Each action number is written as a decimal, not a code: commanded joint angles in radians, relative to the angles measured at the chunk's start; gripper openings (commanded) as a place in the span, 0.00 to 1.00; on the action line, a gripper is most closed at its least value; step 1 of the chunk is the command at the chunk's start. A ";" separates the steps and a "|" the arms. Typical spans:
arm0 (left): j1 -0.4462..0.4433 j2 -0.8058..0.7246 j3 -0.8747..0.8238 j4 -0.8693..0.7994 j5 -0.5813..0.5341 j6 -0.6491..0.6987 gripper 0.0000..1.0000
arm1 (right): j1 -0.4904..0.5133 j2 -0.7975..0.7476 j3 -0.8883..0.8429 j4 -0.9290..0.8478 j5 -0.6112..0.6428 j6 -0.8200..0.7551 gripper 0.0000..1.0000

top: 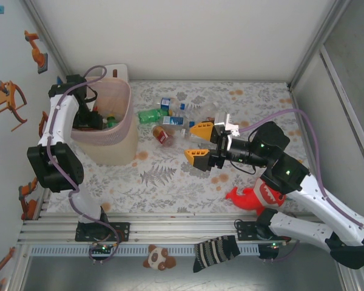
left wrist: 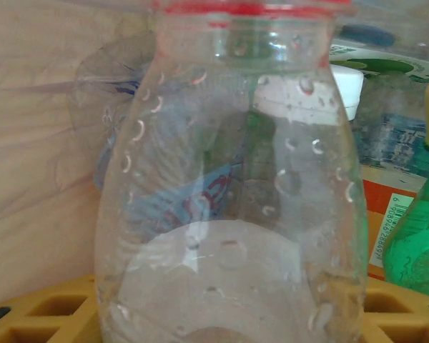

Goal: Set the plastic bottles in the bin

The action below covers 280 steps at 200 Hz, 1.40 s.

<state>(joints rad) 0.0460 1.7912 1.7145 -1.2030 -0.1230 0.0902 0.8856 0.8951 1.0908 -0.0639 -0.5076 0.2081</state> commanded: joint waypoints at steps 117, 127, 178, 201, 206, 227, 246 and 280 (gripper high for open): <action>0.008 -0.087 0.037 0.012 0.180 -0.047 0.80 | 0.006 -0.027 0.010 0.013 0.002 -0.017 0.76; 0.008 -0.096 0.037 0.015 0.190 -0.050 0.80 | 0.006 -0.027 0.010 0.012 0.004 -0.016 0.76; 0.008 -0.146 0.055 0.022 0.219 -0.066 0.82 | 0.006 -0.028 0.012 0.009 0.015 -0.017 0.76; 0.008 -0.174 0.066 0.023 0.225 -0.068 0.83 | 0.006 -0.031 0.011 0.006 0.028 -0.017 0.76; 0.008 -0.181 0.067 0.026 0.227 -0.069 0.83 | 0.006 -0.030 0.009 0.004 0.035 -0.016 0.76; 0.009 -0.215 0.072 0.036 0.250 -0.075 0.83 | 0.007 -0.030 0.012 -0.010 0.078 -0.015 0.76; 0.009 -0.248 0.080 0.050 0.286 -0.083 0.83 | 0.006 -0.024 0.019 -0.032 0.122 -0.012 0.76; 0.009 -0.309 0.076 0.092 0.384 -0.099 0.84 | 0.006 -0.006 0.044 -0.085 0.214 0.017 0.76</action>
<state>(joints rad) 0.0540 1.5391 1.7660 -1.1446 0.1635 0.0177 0.8856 0.8833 1.0916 -0.1097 -0.3878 0.2092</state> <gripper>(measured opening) 0.834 0.756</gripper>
